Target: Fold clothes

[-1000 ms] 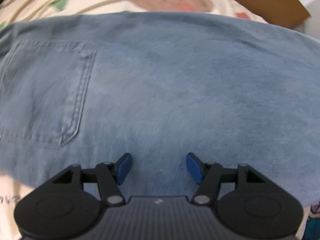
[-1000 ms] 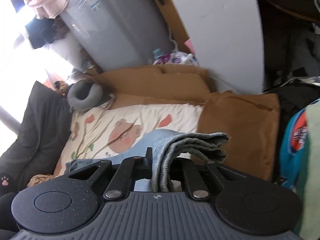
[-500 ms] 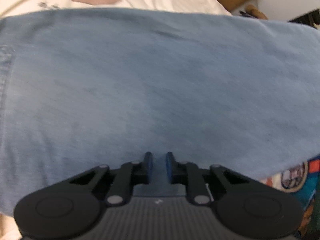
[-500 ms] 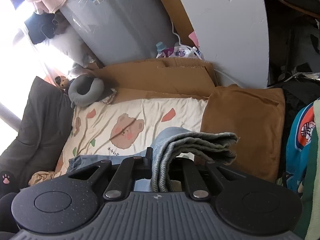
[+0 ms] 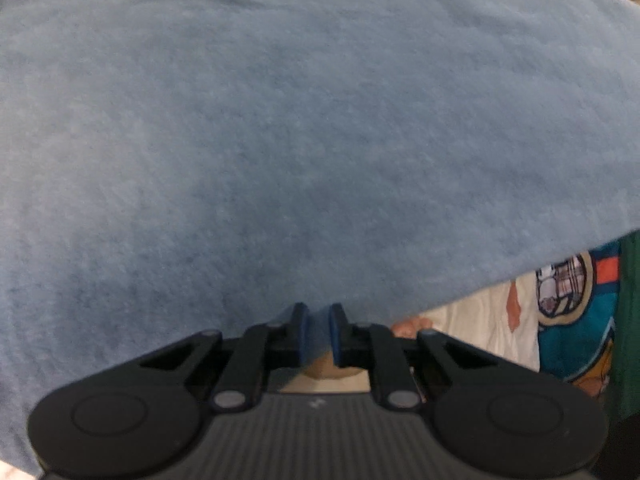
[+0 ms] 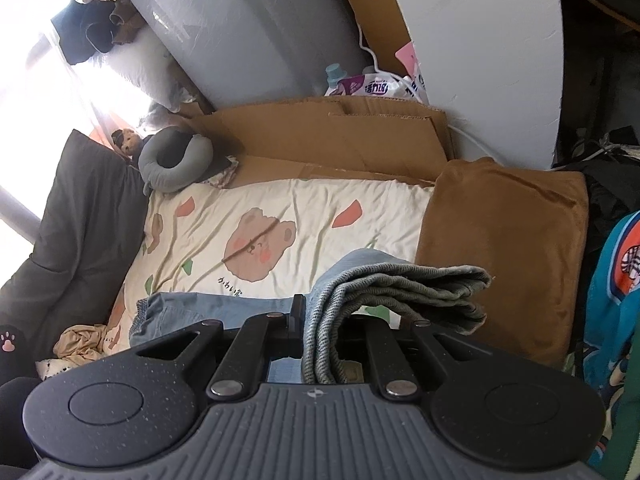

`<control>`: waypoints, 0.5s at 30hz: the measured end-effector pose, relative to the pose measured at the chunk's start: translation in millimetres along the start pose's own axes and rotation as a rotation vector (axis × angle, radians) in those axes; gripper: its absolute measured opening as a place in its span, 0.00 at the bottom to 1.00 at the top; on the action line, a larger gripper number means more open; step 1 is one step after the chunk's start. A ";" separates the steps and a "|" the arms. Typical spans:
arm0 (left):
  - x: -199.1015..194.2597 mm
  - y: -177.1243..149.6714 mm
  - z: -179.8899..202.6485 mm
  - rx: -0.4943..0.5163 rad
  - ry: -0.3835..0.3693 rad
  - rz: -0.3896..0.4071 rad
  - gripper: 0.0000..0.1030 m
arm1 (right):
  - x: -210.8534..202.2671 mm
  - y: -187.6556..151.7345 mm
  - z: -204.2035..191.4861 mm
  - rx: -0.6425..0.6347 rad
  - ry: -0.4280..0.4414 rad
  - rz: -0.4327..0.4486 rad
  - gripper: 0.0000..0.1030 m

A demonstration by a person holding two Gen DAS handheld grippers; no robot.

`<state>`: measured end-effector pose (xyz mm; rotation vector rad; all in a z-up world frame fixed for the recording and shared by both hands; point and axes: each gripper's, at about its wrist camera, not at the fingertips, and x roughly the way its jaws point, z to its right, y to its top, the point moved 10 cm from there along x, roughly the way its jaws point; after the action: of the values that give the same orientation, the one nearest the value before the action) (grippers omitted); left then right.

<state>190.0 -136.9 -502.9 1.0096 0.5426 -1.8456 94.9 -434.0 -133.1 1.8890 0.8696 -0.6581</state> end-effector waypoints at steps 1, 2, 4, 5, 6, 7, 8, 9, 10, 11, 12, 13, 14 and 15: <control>1.2 -1.0 -1.3 0.003 0.004 -0.001 0.11 | 2.7 -0.8 -1.6 -0.001 0.001 -0.004 0.08; 2.7 -0.4 -2.3 0.003 0.006 -0.003 0.11 | 5.2 -1.4 -3.3 -0.002 0.002 -0.008 0.08; 4.7 1.1 -5.5 -0.002 0.006 -0.004 0.11 | 8.8 -2.2 -6.5 -0.005 0.006 -0.014 0.08; 5.4 4.4 -6.1 -0.008 0.002 -0.001 0.11 | 9.6 -2.0 -7.2 0.001 0.008 -0.015 0.08; 6.1 7.7 -6.7 -0.013 -0.002 0.002 0.11 | 10.1 -1.6 -8.0 0.008 0.010 -0.016 0.08; 6.7 11.1 -7.4 -0.019 -0.006 0.005 0.11 | 9.8 -1.1 -9.4 0.018 0.013 -0.015 0.08; 7.3 14.4 -8.0 -0.023 -0.009 0.007 0.10 | 9.2 -0.5 -11.5 0.016 0.015 -0.013 0.08; 6.6 17.0 -9.0 -0.012 -0.006 0.009 0.10 | 8.7 0.2 -13.4 0.012 0.018 -0.010 0.08; 5.6 21.2 -9.3 -0.010 -0.007 0.016 0.10 | 8.4 0.9 -15.1 0.009 0.022 -0.008 0.08; 4.6 25.7 -9.6 -0.008 -0.007 0.023 0.10 | 8.1 1.5 -16.6 0.007 0.026 -0.007 0.08; 4.5 34.7 -10.2 -0.012 -0.002 0.034 0.10 | 7.7 1.6 -18.1 0.004 0.028 -0.006 0.08; 4.3 43.8 -10.8 -0.016 0.003 0.045 0.10 | 7.5 1.7 -19.1 0.002 0.028 -0.006 0.08; 4.2 52.9 -11.3 -0.020 0.008 0.056 0.10 | 7.6 1.9 -19.3 0.002 0.027 -0.007 0.08; 4.0 61.9 -11.9 -0.024 0.013 0.067 0.09 | 7.6 1.9 -19.4 0.001 0.026 -0.007 0.08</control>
<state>248.6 -159.4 -509.7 1.0127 0.5314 -1.7702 102.7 -414.9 -129.4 1.9002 0.8929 -0.6398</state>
